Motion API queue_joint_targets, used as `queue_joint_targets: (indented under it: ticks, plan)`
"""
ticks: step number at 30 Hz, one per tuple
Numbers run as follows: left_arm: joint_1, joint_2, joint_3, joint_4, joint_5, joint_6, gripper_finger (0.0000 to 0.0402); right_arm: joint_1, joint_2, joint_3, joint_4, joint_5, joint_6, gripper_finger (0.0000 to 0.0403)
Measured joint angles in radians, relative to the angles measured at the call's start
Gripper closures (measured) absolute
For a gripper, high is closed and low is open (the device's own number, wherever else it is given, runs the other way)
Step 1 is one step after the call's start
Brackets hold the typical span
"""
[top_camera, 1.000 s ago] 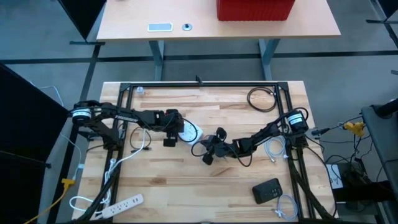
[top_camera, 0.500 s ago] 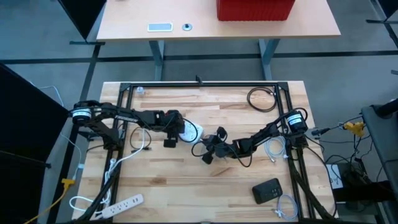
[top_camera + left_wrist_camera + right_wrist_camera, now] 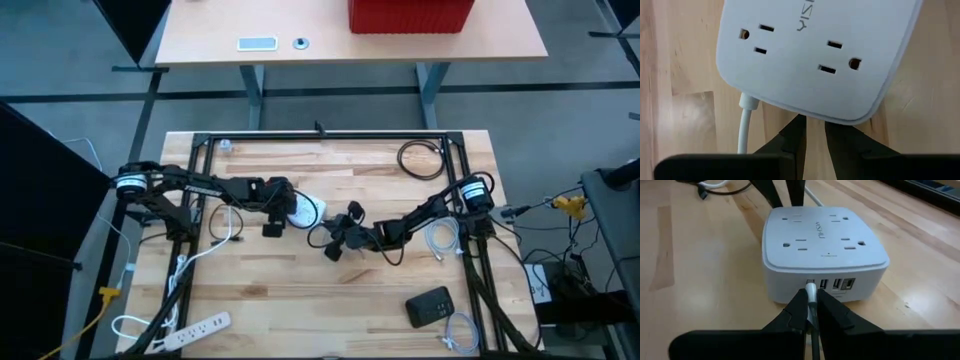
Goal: Insert USB
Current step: Insert the white USB cable into the top white outlet extension, then insert the left black USB cable into the white charger adapter
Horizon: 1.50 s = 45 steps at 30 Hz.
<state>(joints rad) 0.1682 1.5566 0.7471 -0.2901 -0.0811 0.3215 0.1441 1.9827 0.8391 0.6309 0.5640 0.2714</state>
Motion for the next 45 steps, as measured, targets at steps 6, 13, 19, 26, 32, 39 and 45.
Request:
queue_joint_targets:
  ticks: [6,13,19,26,32,39,45]
  plan:
    - [-0.002,0.0,-0.001,0.004,0.004,0.026,0.034,-0.016,0.0,0.0,0.002,-0.067,-0.061,0.0389]
    - [-0.004,0.0,-0.001,0.002,0.008,0.077,0.034,-0.042,0.013,0.0,0.011,-0.093,-0.095,0.0389]
    - [-0.003,0.0,-0.002,-0.01,0.0,0.078,0.034,-0.062,0.028,0.0,0.031,-0.16,-0.086,0.0389]
    - [-0.006,-0.002,0.002,-0.005,0.017,0.062,0.034,-0.038,-0.064,0.001,-0.106,-0.188,-0.129,0.0336]
    - [-0.005,-0.017,0.002,-0.003,0.006,0.055,0.034,-0.036,-0.227,0.003,-0.37,-0.249,-0.133,0.0227]
    - [-0.005,-0.04,0.043,-0.036,-0.003,0.047,0.034,-0.024,-0.422,0.002,-0.551,-0.281,-0.195,0.016]
    - [-0.009,-0.066,0.17,-0.203,-0.012,0.032,0.034,-0.024,-0.531,0.002,-0.621,-0.277,-0.22,0.0152]
